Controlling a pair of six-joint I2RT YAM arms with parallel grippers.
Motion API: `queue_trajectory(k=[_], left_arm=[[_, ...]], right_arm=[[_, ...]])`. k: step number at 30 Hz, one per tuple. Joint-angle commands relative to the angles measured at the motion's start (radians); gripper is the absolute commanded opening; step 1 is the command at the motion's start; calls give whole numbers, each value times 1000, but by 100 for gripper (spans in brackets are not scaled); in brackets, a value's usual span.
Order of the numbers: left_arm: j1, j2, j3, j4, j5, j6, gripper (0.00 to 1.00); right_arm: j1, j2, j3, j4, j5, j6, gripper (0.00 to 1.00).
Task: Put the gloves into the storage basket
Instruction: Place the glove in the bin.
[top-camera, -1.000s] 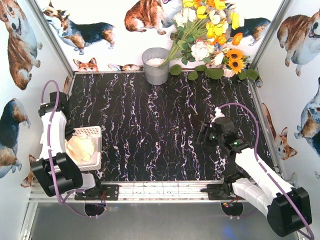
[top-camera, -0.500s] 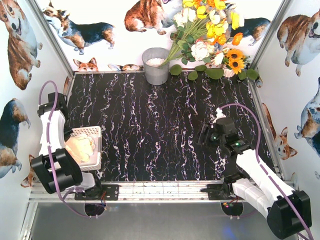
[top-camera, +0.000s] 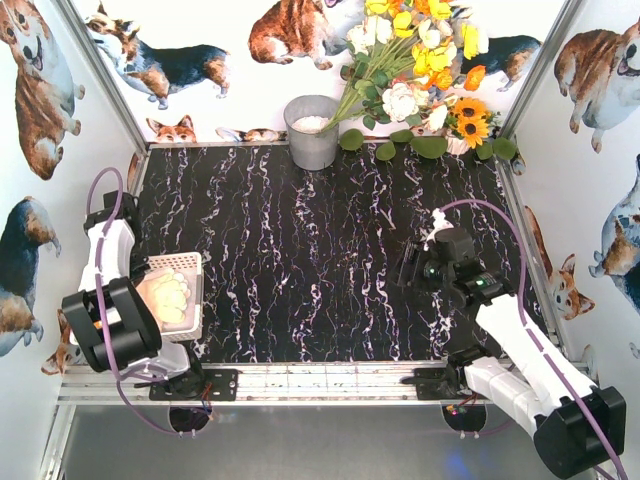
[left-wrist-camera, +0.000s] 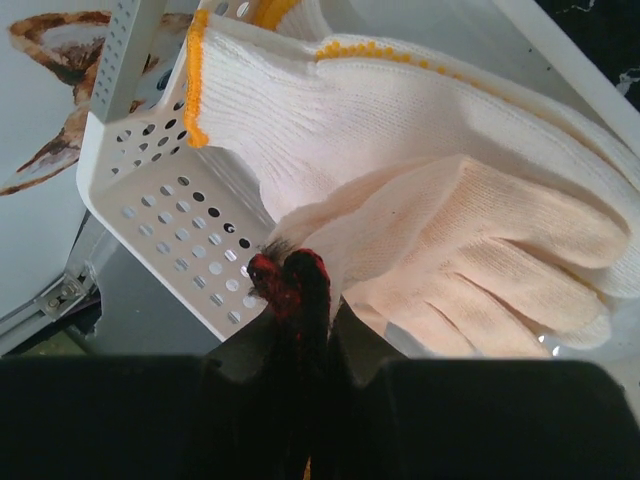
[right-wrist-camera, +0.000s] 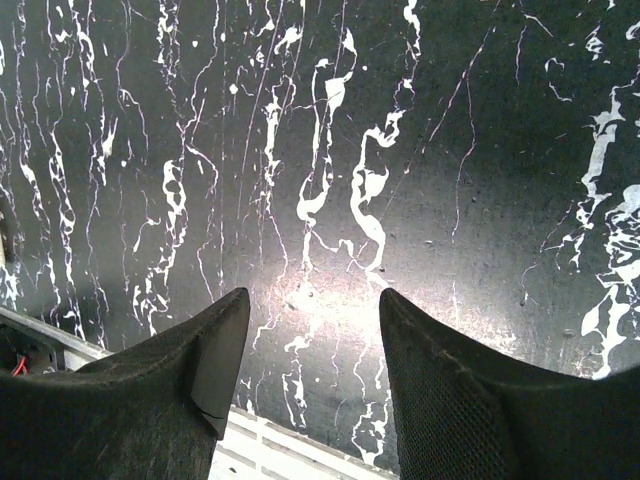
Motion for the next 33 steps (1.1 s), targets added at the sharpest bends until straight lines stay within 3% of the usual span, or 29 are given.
queue_trajectory(k=[1,15,18,20,23,33], left_arm=[[19,36,-11,59,-52,11,0],[45,125,-16,136,-92,29,0],[47,144,-15,137,-121,29,9],[47,136,-21,144,-143,31,28],[47,108,-31,157,-154,33,44],[45,-32,-34,174,-258,12,63]], right_arm=[[-4,-27,64,-14,-1,7,57],[-4,-23,115,-56,2,11,57],[-4,-23,118,-63,1,13,57],[-4,-23,119,-66,4,12,57],[-4,-23,119,-68,6,13,57],[-4,-24,129,-78,7,13,57]])
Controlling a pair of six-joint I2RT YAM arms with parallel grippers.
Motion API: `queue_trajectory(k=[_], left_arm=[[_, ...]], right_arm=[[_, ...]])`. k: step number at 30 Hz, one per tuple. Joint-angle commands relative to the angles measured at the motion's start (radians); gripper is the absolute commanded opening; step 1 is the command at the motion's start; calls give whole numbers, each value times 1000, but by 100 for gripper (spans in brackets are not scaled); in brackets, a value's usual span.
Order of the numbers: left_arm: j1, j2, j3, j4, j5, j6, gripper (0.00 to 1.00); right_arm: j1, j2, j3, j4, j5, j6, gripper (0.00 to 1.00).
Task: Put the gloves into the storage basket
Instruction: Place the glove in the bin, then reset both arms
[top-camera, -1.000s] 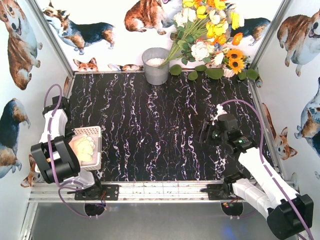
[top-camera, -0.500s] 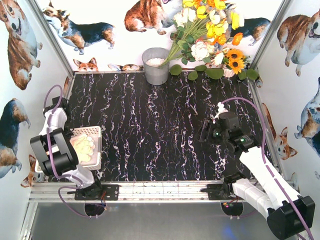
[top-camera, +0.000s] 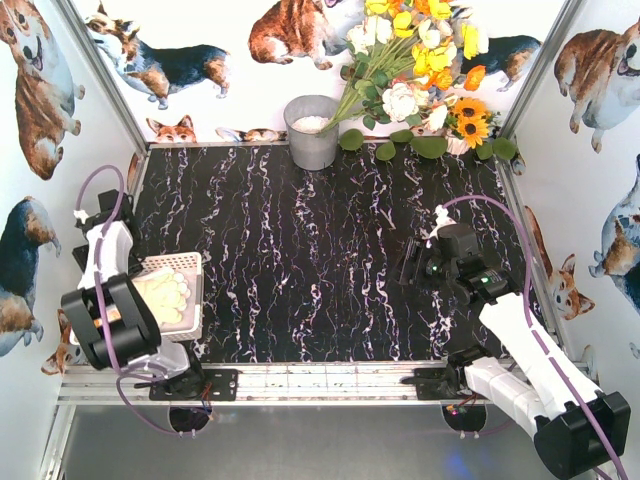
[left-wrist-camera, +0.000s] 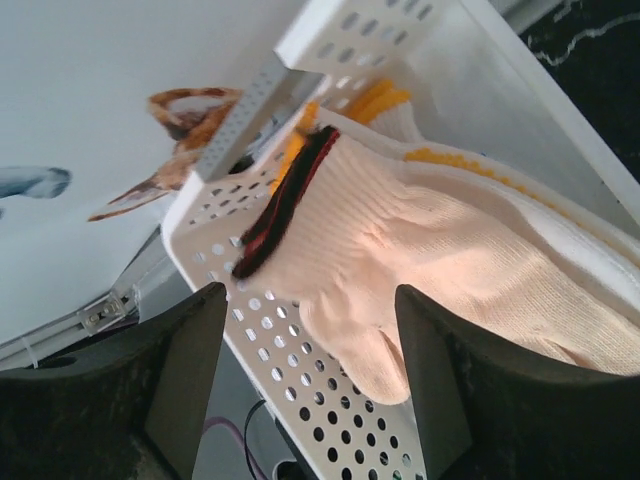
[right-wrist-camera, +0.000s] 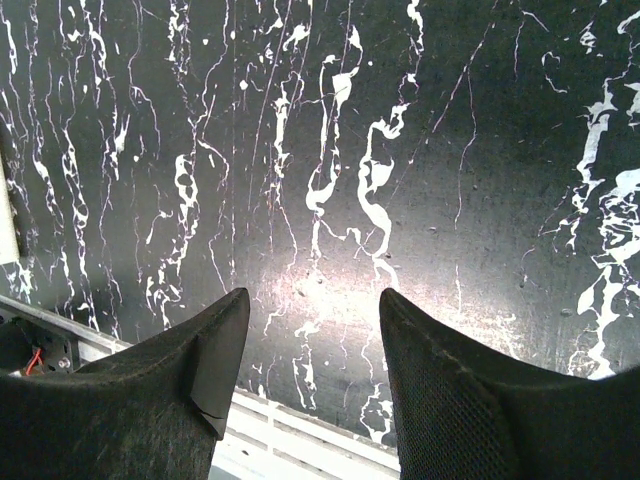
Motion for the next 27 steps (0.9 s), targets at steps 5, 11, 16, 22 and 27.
queue_trajectory(k=[5,11,16,22,27], left_arm=[[15,-168,-36,70,7,-21,63],[78,-125,-97,126,184,-53,49],[177,-101,-150,217,365,-32,42],[206,-115,-189,263,350,-32,41],[302,-60,-209,232,374,-80,38]], right_arm=[[-4,-20,53,13,5,10,57],[-4,-30,61,6,6,16,57],[-4,-56,59,-16,22,18,57],[-4,-53,55,-7,13,29,57],[-4,-62,50,4,9,42,57]])
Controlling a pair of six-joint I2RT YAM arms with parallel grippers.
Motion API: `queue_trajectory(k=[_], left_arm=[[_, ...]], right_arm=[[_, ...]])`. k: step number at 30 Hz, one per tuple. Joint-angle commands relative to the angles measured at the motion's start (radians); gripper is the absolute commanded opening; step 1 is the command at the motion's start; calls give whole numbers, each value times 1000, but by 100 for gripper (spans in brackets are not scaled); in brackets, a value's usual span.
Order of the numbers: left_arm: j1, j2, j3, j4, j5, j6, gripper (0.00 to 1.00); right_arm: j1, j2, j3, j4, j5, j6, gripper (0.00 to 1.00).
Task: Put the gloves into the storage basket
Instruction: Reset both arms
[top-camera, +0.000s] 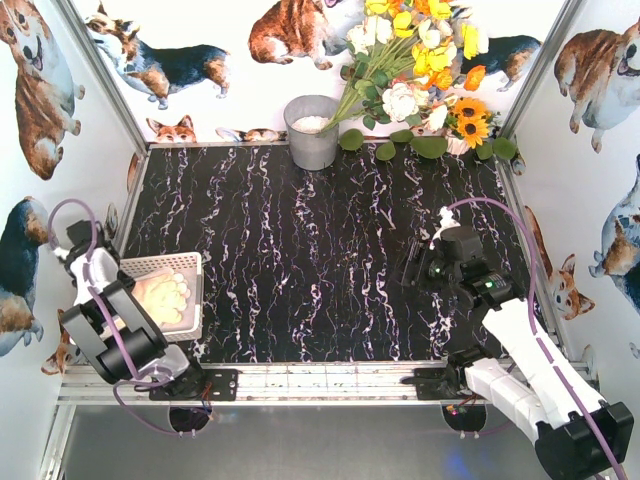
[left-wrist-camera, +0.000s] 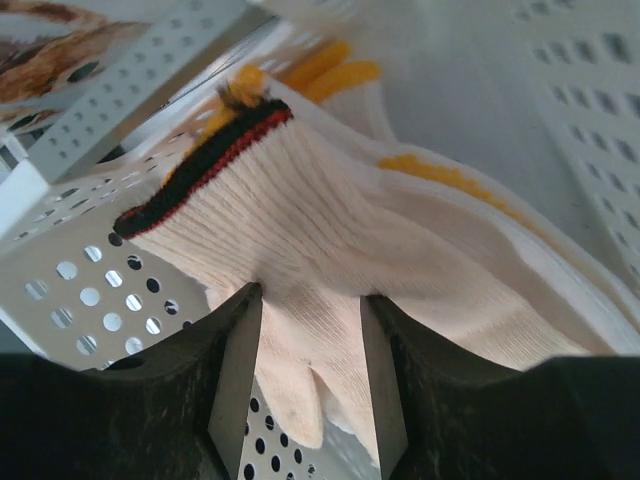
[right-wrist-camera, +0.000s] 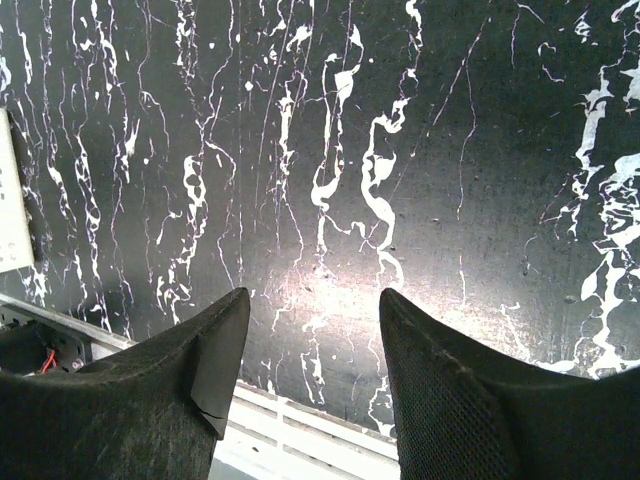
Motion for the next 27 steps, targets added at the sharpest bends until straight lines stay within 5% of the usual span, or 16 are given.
queue_trajectory(k=[1,9,16,21,27], left_arm=[[93,36,-27,1,28,-47,38],[118,5,-34,17,112,-41,38],[54,-215,-70,116,293,40,71],[-214,-288,15,150,285,115,94],[-493,-294,76,371,298,193,100]], right_arm=[[-4,-23,47,33,1,16,57],[-4,-51,17,36,10,27,57],[-4,-47,54,25,25,-24,58],[-9,-10,81,58,39,-82,63],[-157,25,76,138,24,-145,77]])
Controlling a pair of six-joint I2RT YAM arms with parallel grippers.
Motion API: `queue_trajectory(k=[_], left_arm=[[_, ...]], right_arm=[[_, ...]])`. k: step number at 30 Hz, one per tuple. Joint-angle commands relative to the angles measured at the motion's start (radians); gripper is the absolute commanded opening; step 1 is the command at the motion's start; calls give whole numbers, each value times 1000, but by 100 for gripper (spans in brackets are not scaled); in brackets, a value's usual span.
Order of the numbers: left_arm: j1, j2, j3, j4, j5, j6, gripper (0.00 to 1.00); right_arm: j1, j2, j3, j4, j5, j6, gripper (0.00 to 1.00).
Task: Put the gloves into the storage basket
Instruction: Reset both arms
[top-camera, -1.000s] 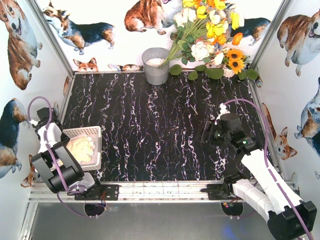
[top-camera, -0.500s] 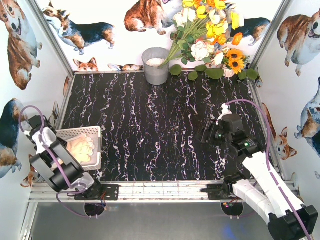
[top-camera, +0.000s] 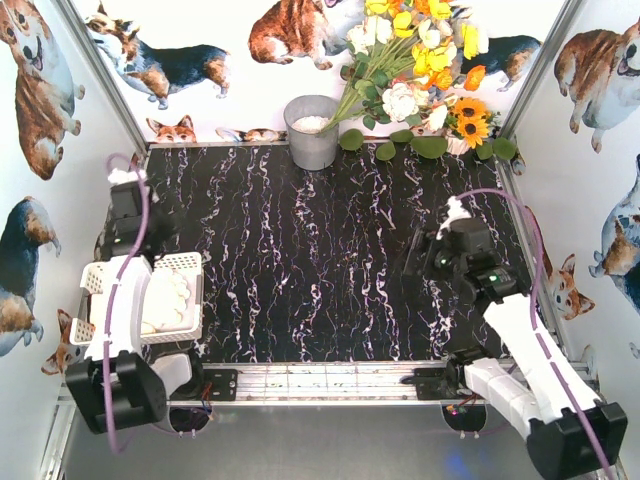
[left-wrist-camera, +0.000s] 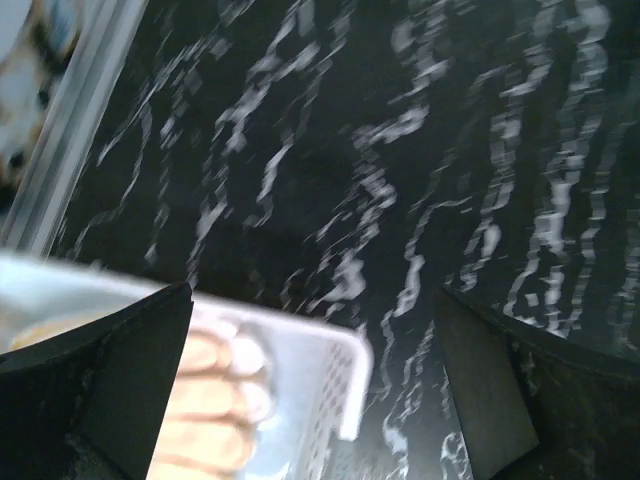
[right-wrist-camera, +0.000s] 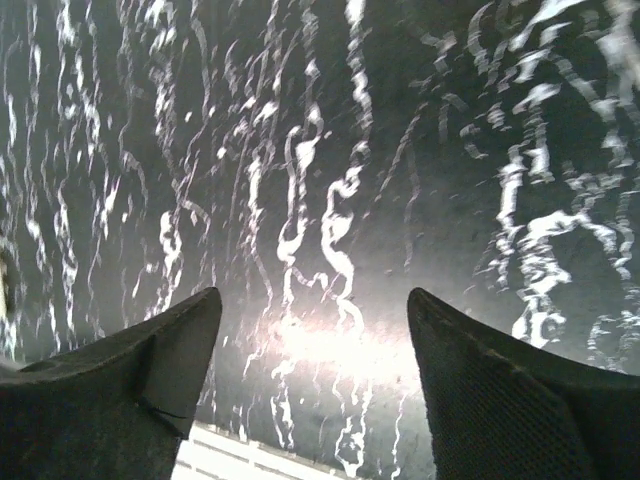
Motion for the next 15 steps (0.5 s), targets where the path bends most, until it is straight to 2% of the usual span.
queue_trajectory(k=[1,4,7,11,15], left_arm=[[-91,-19,5,257,60,86,100],[-94,-43,-116,528,92,111,100],[-95,-70,-329,850,80,116,100],[-111,-37,-548,1217,52,158,100],[-128,35,-645,1369,0,182,100]], right_arm=[[-143,-8,29,134,1,-72,80],[-252,-62,-56,244,35,-97,91],[-289,-140,-170,382,172,-131,100],[-290,-242,-354,619,267,-203,100],[-290,-316,-531,848,207,-297,100]])
